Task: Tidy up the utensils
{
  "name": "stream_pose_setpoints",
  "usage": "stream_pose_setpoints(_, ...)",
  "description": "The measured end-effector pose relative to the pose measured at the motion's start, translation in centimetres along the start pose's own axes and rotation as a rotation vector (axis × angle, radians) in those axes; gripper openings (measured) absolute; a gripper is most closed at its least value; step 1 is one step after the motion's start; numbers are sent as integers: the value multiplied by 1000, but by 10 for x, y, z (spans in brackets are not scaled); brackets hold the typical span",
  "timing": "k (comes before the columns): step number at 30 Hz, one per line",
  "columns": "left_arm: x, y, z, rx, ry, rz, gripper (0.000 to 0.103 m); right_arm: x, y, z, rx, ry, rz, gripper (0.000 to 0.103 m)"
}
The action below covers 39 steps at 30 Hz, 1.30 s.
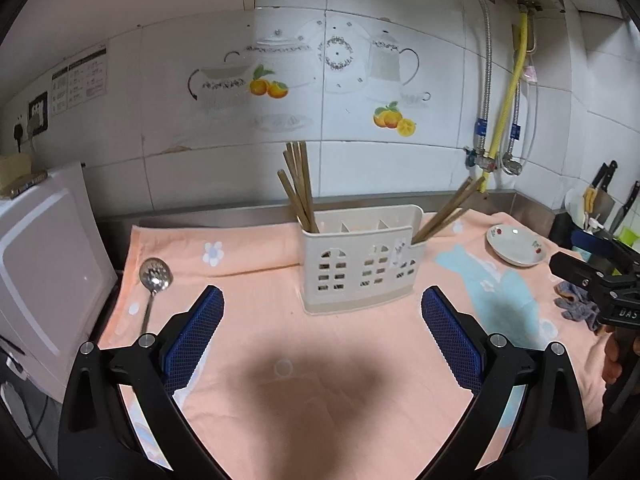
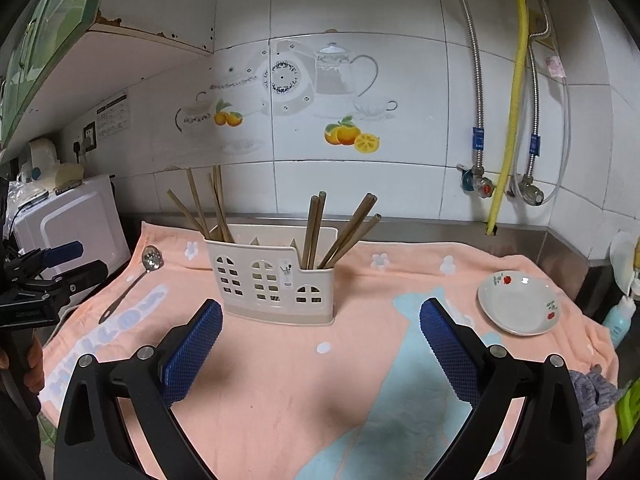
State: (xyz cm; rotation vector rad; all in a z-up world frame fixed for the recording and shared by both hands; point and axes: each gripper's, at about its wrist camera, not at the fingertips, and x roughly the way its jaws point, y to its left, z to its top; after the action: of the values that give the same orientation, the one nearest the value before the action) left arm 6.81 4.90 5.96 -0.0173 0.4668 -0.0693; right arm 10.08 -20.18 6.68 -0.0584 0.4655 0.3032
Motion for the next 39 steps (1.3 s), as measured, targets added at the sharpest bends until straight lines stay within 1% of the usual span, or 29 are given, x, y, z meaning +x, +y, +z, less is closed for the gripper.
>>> stream_pose_setpoints(7, -4, -3, -10, -24, 8, -28, 98, -5, 3, -9, -26, 1, -18, 96)
stream_pose_setpoints(15, -7, -4, -14, -31, 10, -19, 98, -9, -2, -17, -13, 9, -22, 96)
stream_pose_setpoints(39, 3, -10, -28, -37, 64, -27, 98, -6, 1, -26, -20, 29, -12, 96)
